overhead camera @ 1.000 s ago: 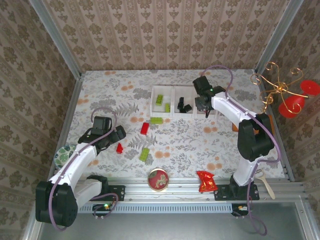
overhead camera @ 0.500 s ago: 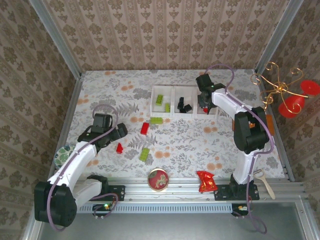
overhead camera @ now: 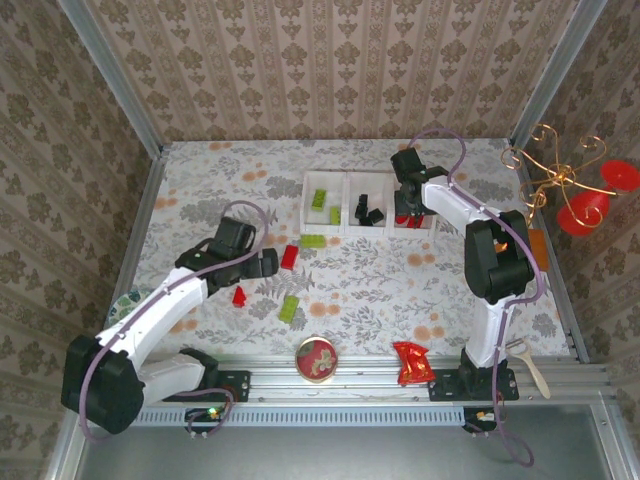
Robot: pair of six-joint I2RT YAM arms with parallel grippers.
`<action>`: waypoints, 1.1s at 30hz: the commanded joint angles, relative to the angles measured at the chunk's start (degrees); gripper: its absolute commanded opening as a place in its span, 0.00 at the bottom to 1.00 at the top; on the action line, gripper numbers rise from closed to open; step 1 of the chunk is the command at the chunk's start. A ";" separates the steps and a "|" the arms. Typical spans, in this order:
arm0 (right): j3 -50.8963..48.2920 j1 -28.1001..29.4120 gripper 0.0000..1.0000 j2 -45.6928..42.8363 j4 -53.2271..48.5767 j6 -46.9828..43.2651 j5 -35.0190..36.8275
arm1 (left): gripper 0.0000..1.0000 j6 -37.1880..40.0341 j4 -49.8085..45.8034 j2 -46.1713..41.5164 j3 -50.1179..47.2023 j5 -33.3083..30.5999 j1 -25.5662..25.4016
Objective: Sort the legos into containers by color
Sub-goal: Place the lego in the container, then pick up the lego from the middle-left of the table.
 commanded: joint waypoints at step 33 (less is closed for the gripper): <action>-24.06 5.38 1.00 -40.85 9.66 3.33 -0.37 | 0.67 0.06 -1.81 15.23 -2.13 3.22 -21.57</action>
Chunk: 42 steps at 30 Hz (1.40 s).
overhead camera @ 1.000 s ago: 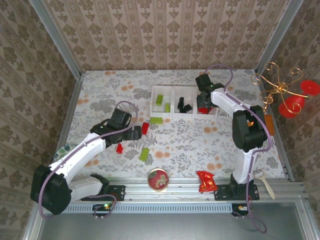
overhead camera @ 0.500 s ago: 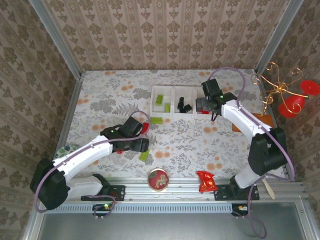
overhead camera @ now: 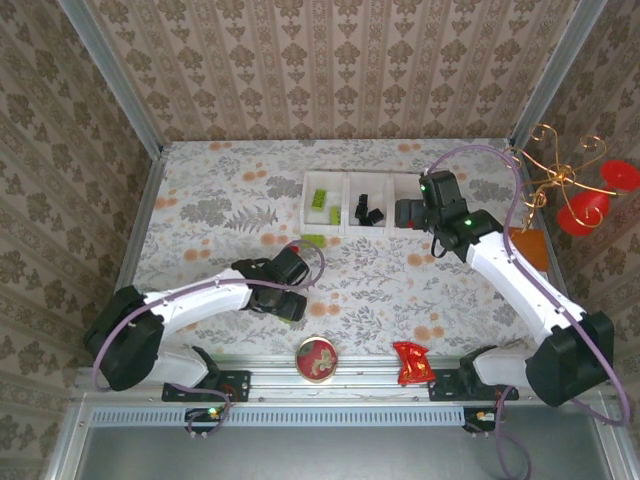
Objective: Sort the legos into containers by color
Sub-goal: Pick up the lego from the middle-left of the table.
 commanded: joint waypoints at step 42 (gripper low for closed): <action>-4.05 -2.34 1.00 2.56 8.60 4.47 -1.62 | 0.31 9.18 10.68 18.97 32.83 -5.00 11.60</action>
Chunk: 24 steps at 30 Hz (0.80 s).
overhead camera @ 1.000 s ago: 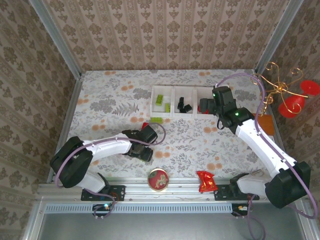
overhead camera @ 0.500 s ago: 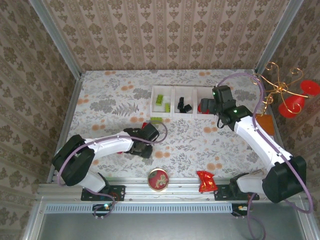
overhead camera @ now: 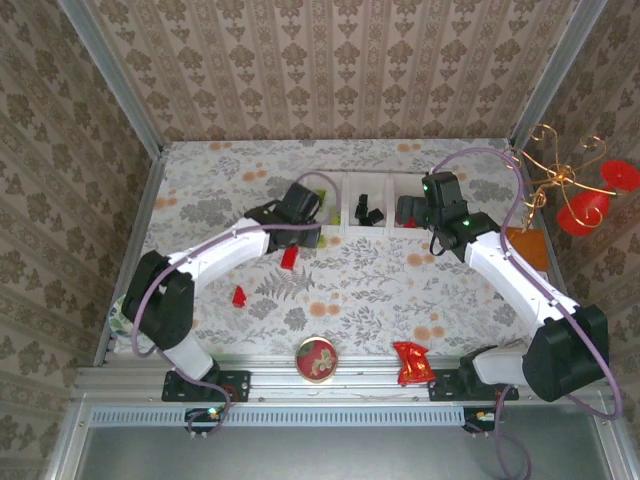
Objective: Sort the legos into containers by color
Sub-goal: Pick up the lego from the middle-left of the table, then place the lego in the container.
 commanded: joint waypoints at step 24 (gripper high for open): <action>7.25 -0.16 1.00 8.95 -7.83 5.91 0.82 | 0.34 5.24 -4.12 27.34 32.47 -2.50 5.38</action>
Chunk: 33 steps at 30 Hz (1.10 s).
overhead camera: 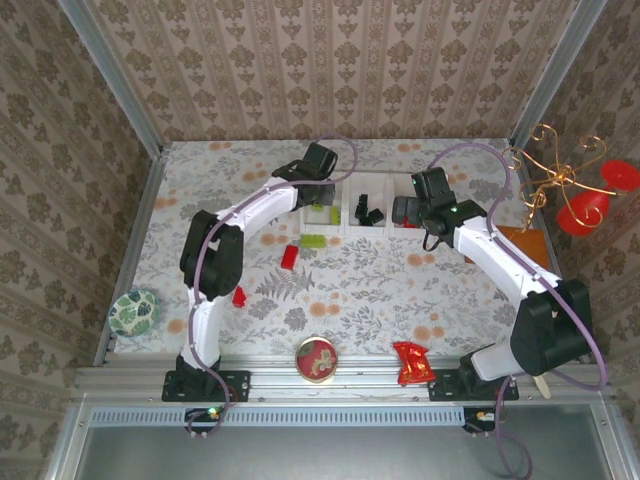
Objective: Sort the legos into containers by color
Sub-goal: Place the lego in the container, then pick up the lego from the center of the table.
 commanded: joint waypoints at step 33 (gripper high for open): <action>9.80 15.31 1.00 4.18 -12.91 13.48 3.46 | 1.00 -6.83 3.71 -25.36 -18.40 -3.64 2.13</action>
